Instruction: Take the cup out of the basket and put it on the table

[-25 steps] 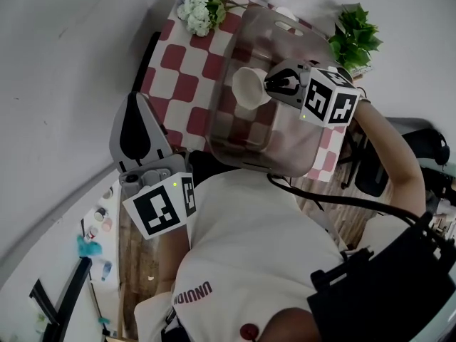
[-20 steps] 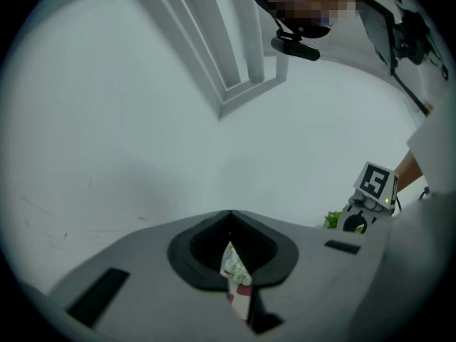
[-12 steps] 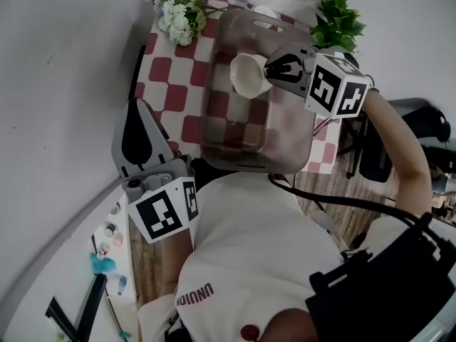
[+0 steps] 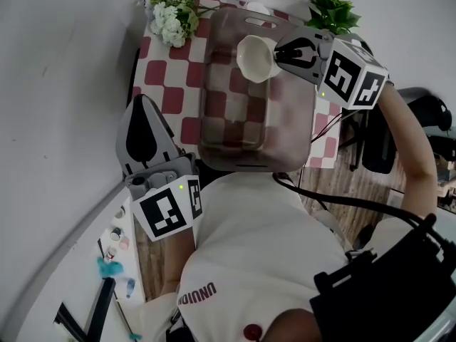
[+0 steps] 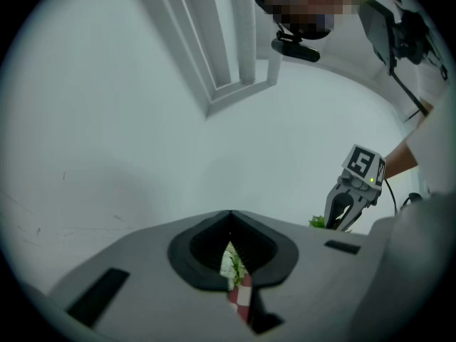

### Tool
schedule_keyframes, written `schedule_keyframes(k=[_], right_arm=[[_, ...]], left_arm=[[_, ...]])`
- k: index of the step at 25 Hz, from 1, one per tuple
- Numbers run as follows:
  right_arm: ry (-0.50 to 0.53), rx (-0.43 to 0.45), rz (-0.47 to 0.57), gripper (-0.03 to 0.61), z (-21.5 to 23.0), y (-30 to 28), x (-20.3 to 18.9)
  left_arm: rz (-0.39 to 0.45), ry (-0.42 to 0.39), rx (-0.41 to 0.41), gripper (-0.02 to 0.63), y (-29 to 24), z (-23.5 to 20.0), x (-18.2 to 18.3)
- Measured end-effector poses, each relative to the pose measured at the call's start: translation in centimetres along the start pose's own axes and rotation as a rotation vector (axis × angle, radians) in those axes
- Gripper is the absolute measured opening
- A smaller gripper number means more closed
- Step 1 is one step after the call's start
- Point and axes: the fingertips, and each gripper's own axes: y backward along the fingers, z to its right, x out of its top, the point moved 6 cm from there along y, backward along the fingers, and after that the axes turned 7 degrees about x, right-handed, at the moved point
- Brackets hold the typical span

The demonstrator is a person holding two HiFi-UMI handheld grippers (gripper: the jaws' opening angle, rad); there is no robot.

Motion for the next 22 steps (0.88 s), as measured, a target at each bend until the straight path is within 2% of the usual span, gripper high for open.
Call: schedule_keyframes(k=[16,22], right_arm=[[-0.110,-0.112,-0.030,0.080,-0.2,4.8,-3.5],[-0.161,-0.169,-0.042,0.080,-0.7,7.3,-5.2]], left_arm=[[0.013,0.012,-0.087,0.011,-1.1,2.6,0.5],[0.036,0.024,-0.087,0.011,-1.3,2.7,1.2]])
